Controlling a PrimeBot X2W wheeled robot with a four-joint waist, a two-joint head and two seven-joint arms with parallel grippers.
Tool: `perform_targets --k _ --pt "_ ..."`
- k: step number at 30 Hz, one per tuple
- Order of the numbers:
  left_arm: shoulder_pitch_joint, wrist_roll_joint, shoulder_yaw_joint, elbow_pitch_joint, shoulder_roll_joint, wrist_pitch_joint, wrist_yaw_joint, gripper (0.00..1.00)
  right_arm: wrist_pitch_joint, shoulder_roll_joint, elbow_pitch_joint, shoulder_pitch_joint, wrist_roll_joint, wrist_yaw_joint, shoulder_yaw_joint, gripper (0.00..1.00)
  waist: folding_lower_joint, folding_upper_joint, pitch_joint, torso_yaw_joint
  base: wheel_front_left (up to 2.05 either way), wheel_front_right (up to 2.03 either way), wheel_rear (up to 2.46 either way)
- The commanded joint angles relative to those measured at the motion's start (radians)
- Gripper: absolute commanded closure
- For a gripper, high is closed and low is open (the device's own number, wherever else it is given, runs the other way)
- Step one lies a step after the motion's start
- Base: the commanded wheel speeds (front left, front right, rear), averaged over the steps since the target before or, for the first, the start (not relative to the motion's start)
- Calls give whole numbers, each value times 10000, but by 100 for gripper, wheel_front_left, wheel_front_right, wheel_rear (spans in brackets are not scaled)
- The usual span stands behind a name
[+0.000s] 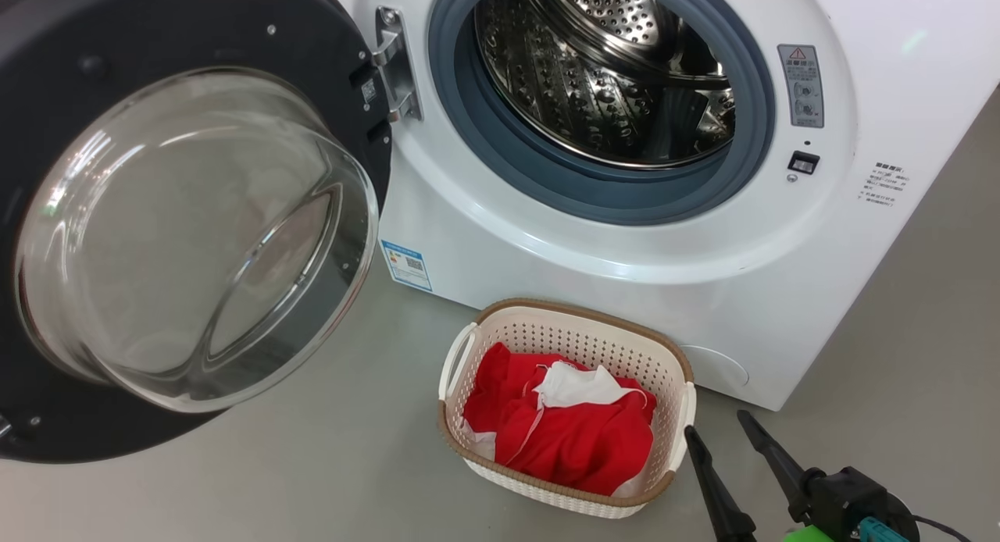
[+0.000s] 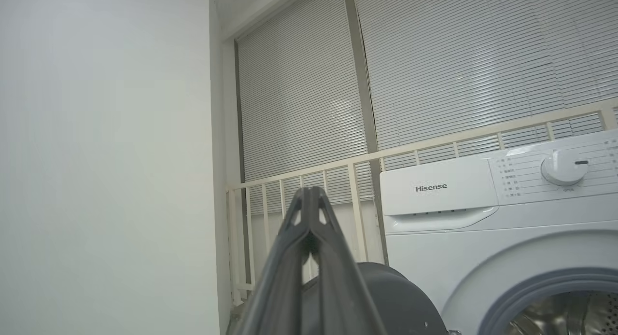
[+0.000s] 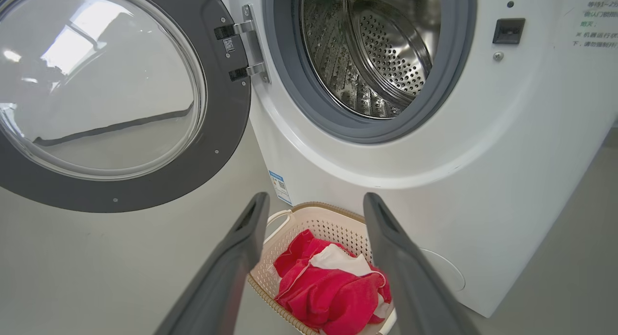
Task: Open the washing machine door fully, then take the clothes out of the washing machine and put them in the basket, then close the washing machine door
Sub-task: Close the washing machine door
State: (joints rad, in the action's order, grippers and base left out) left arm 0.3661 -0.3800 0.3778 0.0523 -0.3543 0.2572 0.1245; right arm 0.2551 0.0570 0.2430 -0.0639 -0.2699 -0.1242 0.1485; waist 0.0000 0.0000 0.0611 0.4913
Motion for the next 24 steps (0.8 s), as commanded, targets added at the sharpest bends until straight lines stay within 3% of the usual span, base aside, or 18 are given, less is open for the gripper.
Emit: perform_targets --k 1,8,13,14,21,24 --pt "650 -297 360 -292 -755 46 58 100 67 15 -287 -8 190 -65 155 0 0 0 36 -9 0 0 0" --pt "2399 -3115 314 -4330 -2242 -123 60 100 67 -34 -411 -149 267 -65 -67 0 0 0 157 34 0 0 0" --pt "3534 -5394 9 -7083 -2896 -2630 60 100 67 -52 -454 -172 314 -65 -138 0 0 0 227 84 0 0 0" --pt "3534 -5394 9 -7083 -2896 -2630 60 100 67 -52 -454 -172 314 -65 -138 0 0 0 227 84 0 0 0" --pt "4346 -6907 -668 -9121 -3460 -5934 60 100 67 -63 -484 -133 352 -65 -158 0 0 0 318 112 0 0 0" --pt "4414 -7213 -964 -9407 -3570 -6809 61 100 67 -65 -491 -107 362 -65 -160 0 0 0 377 104 0 0 0"
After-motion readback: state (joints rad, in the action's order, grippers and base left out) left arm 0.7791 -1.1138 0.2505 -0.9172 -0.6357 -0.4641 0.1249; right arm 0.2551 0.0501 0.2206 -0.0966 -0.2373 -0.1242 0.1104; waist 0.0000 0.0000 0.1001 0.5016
